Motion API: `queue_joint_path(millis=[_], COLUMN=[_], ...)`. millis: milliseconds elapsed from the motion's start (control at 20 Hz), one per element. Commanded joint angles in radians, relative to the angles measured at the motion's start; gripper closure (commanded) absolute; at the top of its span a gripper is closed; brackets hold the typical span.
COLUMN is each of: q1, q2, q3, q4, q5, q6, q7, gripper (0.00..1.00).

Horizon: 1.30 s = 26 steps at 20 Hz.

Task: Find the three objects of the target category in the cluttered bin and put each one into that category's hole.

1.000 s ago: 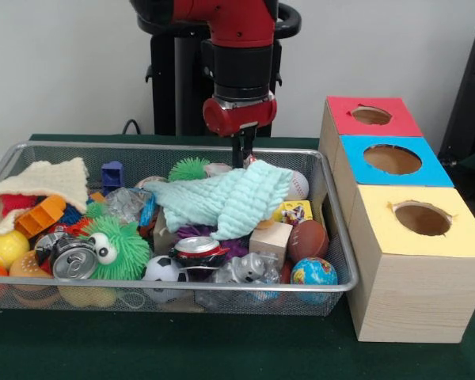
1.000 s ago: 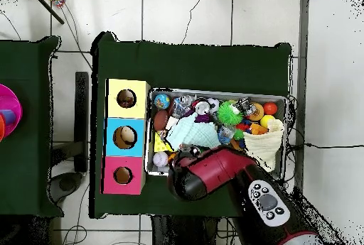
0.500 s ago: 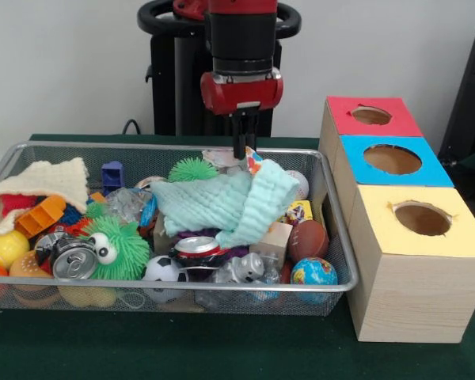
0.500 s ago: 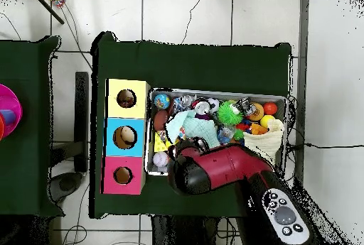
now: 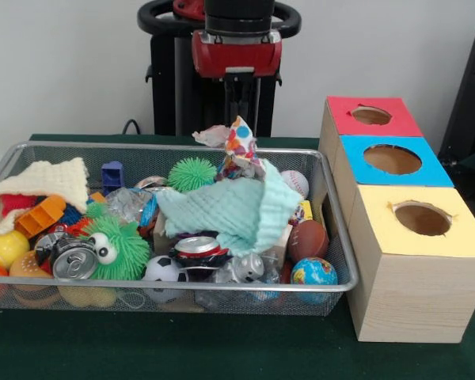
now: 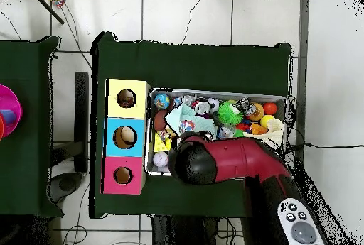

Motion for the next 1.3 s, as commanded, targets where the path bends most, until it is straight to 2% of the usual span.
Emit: queue_joint_path(millis=[50, 400, 600, 850, 1100, 1300], q1=[0.001, 0.037, 0.074, 0.119, 0.203, 0.271], q2=[-0.022, -0.033, -0.046, -0.06, -0.089, -0.083], q3=[0.004, -0.006, -0.035, -0.053, -0.116, -0.173], q4=[-0.118, -0.171, -0.189, -0.204, -0.267, -0.335], q5=[0.063, 0.087, 0.105, 0.168, 0.193, 0.199], q6=[0.173, 0.257, 0.261, 0.246, 0.311, 0.369], q7=[0.024, 0.061, 0.128, 0.192, 0.27, 0.33], gripper=[1.0, 1.0, 1.0, 1.0, 1.0, 1.0])
